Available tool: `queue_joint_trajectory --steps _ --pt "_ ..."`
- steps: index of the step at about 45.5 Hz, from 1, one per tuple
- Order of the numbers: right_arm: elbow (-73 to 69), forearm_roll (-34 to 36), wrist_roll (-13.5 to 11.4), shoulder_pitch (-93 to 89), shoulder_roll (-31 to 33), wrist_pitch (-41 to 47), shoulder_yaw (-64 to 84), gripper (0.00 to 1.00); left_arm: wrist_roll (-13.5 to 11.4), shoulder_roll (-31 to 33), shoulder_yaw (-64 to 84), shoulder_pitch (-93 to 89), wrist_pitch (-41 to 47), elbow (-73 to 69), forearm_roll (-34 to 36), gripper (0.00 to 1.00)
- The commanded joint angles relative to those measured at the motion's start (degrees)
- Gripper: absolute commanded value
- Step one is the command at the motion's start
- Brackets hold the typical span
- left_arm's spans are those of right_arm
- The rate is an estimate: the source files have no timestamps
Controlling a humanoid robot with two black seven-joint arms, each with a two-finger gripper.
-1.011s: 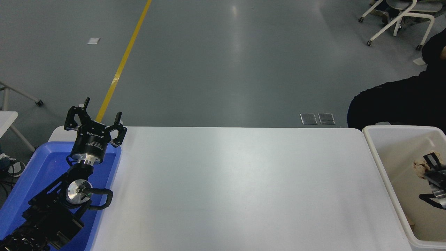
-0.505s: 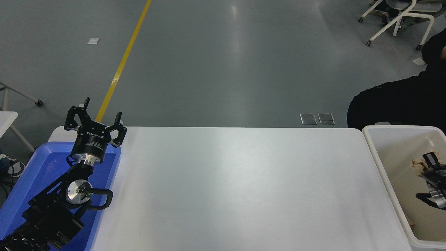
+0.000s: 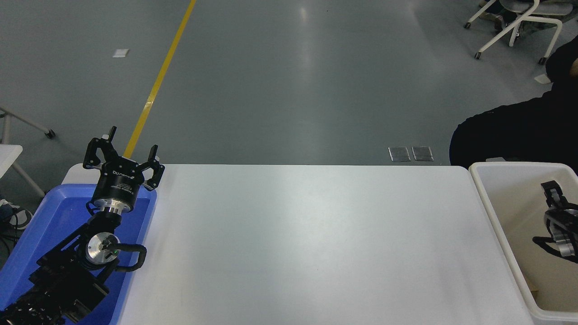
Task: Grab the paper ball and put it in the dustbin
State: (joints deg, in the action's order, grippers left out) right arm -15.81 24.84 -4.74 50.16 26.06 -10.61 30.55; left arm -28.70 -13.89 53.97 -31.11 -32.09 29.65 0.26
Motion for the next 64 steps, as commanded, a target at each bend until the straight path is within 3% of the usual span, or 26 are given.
queue_joint_trajectory --steps 1,8,19,26,29,36,44,58,64 --pt "-2.47 -1.54 0.09 5.64 0.92 0.15 -2.52 1.0 0.04 0.0 -0.09 -0.09 0.01 -0.03 0.01 0.98" --pt "-4.92 -5.94 0.08 13.11 0.92 0.15 6.35 1.0 0.04 0.0 -0.09 -0.09 0.01 0.05 0.01 0.98" --pt "-23.98 -6.47 0.08 34.27 3.82 1.81 20.51 1.0 0.04 0.0 -0.09 -0.09 -0.08 -0.03 0.01 0.98" --pt "-30.68 -6.55 0.08 46.33 3.03 12.96 25.69 1.0 0.04 0.0 -0.09 -0.09 -0.08 -0.03 0.01 0.98" --pt "-33.92 -7.08 0.0 51.85 -0.12 18.41 30.6 1.0 0.04 0.0 -0.09 -0.09 -0.08 0.05 0.01 0.98" --pt "-40.96 -8.93 0.0 61.27 -4.35 24.05 37.21 1.0 0.04 0.0 -0.09 -0.09 0.01 -0.03 0.01 0.98" --pt "-47.47 -9.54 -0.35 69.27 -5.58 36.17 38.36 1.0 0.04 0.0 -0.09 -0.09 0.01 0.05 0.01 0.98" --pt "-54.67 -16.31 -0.53 79.47 -5.06 54.72 38.53 1.0 0.04 0.0 -0.09 -0.09 0.01 -0.03 0.01 0.98" --pt "-59.15 -21.92 -0.53 84.65 -5.14 55.61 41.69 1.0 -0.04 0.0 -0.09 -0.09 0.01 -0.03 0.01 0.98"
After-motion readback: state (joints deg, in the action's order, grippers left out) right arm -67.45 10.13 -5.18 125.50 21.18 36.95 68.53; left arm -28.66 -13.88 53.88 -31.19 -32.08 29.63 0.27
